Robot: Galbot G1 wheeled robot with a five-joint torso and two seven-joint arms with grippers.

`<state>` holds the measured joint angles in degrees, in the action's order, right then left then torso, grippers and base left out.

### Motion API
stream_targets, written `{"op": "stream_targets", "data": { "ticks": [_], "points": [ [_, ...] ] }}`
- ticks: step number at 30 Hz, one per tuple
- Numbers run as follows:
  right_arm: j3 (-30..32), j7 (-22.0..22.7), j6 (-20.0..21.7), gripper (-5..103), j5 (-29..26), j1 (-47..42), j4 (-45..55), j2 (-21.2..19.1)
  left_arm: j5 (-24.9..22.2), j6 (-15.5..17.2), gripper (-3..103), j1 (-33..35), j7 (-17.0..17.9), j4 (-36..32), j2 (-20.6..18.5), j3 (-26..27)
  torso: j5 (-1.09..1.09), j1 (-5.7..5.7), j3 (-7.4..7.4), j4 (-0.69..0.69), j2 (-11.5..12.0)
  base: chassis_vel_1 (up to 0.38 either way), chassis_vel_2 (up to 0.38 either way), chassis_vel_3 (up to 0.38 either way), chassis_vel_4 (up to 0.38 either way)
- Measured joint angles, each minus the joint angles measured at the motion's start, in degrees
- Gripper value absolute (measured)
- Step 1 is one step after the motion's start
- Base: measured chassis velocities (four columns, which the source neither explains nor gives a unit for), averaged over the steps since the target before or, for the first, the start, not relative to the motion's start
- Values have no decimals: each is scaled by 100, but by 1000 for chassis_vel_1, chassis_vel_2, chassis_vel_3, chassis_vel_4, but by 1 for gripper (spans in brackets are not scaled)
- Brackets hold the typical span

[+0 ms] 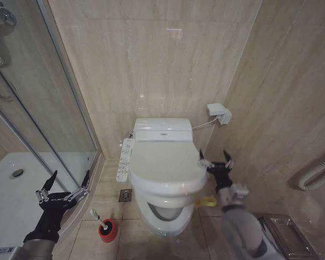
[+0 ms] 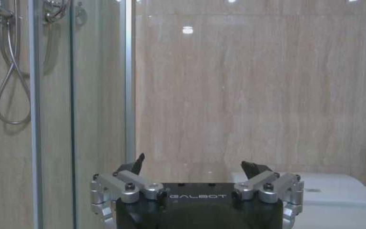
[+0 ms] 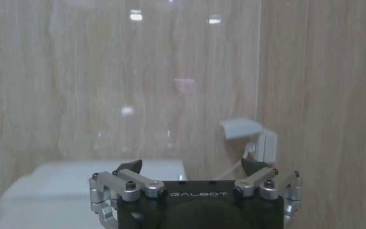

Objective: Open the toilet lid, clean the toilet bowl with a toilet brush, close the toilet lid, and flush.

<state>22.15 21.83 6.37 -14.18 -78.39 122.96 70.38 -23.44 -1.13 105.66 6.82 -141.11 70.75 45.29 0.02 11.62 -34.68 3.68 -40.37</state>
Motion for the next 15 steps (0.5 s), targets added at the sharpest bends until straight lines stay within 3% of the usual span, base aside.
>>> {"op": "stream_targets", "data": {
  "ticks": [10,15],
  "points": [
    [-80,-349,-633,100,637,-529,-720,429,0,0,100,0,0,0,0,0,-2,0,0,-2,0,0,0,0,0],
    [108,-384,-796,100,545,-598,-635,604,0,0,100,0,0,0,0,0,-3,1,-1,-2,1,0,0,0,0]
  ]
}}
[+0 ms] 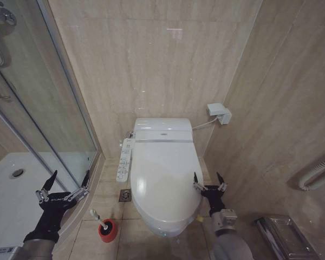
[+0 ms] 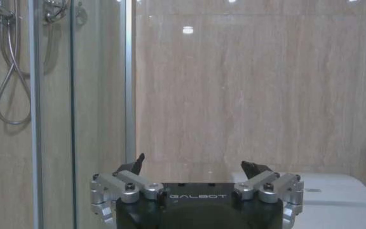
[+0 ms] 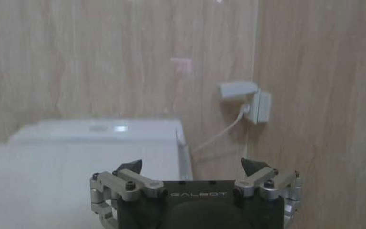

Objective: Open the toilet lid, clean the toilet bowl with a toilet brush, close the toilet lid, and flush.

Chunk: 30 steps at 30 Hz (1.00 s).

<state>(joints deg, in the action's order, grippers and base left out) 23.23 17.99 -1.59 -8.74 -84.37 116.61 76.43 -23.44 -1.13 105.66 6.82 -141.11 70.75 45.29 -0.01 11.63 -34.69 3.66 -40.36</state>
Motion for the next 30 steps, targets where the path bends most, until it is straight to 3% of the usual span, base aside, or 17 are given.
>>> {"op": "stream_targets", "data": {
  "ticks": [3,5,8,14,18,30],
  "points": [
    [79,-105,-13,100,-83,-139,309,-1,0,0,100,0,0,0,0,0,1,0,0,0,0,0,0,0,0],
    [103,-211,70,100,-136,-660,1271,64,0,0,100,0,-1,0,0,0,2,0,0,2,0,0,0,0,0],
    [90,-219,94,100,-98,-932,1662,160,0,0,100,0,0,0,0,0,2,0,1,2,-1,0,0,0,0],
    [178,-239,-48,100,187,-1211,1860,307,0,0,100,0,0,0,0,0,2,0,1,1,0,0,0,0,0],
    [384,-574,-148,100,357,-1393,1912,393,0,0,100,0,0,0,0,0,1,0,0,2,0,0,0,0,0],
    [424,-669,-162,100,376,-1457,1961,404,0,0,100,0,0,0,0,0,1,0,1,0,0,0,0,0,0]
  ]
}}
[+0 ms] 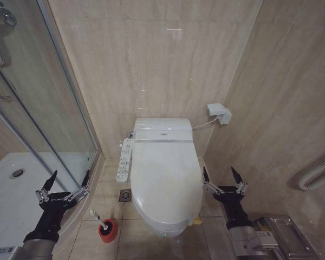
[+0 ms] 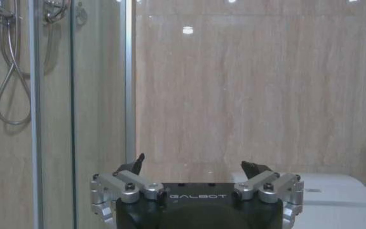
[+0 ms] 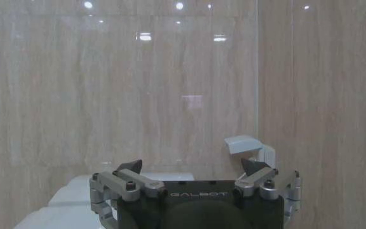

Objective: Open the toilet lid, clean the toilet bowl with a toilet brush, close the toilet lid, and flush.

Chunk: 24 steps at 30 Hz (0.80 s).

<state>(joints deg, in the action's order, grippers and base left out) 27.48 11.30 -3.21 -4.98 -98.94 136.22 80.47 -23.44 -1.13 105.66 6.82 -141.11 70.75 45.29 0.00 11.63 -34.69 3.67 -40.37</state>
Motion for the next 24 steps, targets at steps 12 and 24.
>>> {"op": "stream_targets", "data": {
  "ticks": [12,24],
  "points": [
    [-3,5,2,100,-3,12,-12,-4,0,0,100,0,0,0,0,0,0,0,0,0,0,0,0,0,0],
    [-7,9,5,100,-7,16,-19,-6,-176,229,100,-358,89,147,-56,0,-1,0,0,0,0,0,0,0,0]
  ]
}}
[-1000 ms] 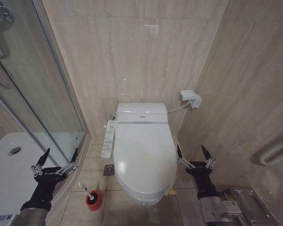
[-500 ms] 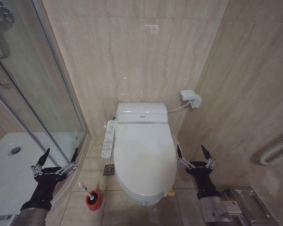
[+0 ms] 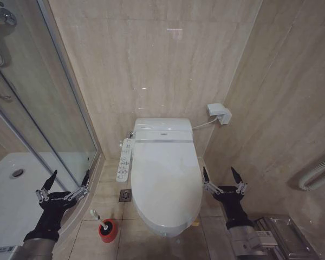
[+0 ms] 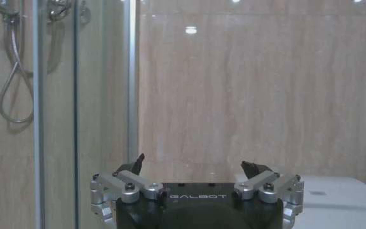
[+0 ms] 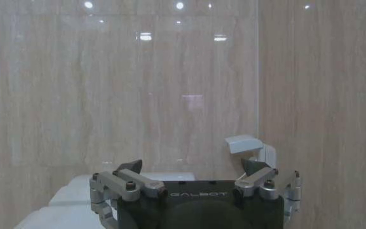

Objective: Open the toilet lid, clean the toilet bowl with a toilet brush, close the toilet lid, and flush.

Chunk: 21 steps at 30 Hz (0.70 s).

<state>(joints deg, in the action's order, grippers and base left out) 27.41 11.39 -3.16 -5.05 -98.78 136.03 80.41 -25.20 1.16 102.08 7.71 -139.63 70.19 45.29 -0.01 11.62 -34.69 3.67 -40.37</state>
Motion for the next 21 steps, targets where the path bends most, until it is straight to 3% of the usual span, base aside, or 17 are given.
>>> {"op": "stream_targets", "data": {
  "ticks": [5,6,8,10,14,21],
  "points": [
    [-1,2,1,100,-2,1,-2,-1,-405,536,100,-797,218,342,-130,-3,2,0,0,1,0,0,0,0,0],
    [-1,3,1,100,-2,2,-2,0,-590,724,100,-1036,73,390,-192,62,5,1,-1,3,1,0,0,0,0],
    [-1,3,1,100,-3,2,-3,0,-674,747,100,-1108,-98,386,-239,105,1,1,-1,2,1,0,0,0,0],
    [-2,4,1,100,-4,2,-4,-1,-847,613,100,-1337,-380,744,-404,39,-3,1,-1,-3,0,0,0,0,0],
    [-2,6,1,100,-4,2,-4,-1,-897,200,100,-1734,-667,1519,-658,-214,0,1,-1,1,1,0,0,0,0],
    [-2,7,2,100,-5,3,-4,-1,-771,-14,99,-2255,-774,2417,-999,-590,3,1,-1,-1,1,0,0,0,0]
  ]
}}
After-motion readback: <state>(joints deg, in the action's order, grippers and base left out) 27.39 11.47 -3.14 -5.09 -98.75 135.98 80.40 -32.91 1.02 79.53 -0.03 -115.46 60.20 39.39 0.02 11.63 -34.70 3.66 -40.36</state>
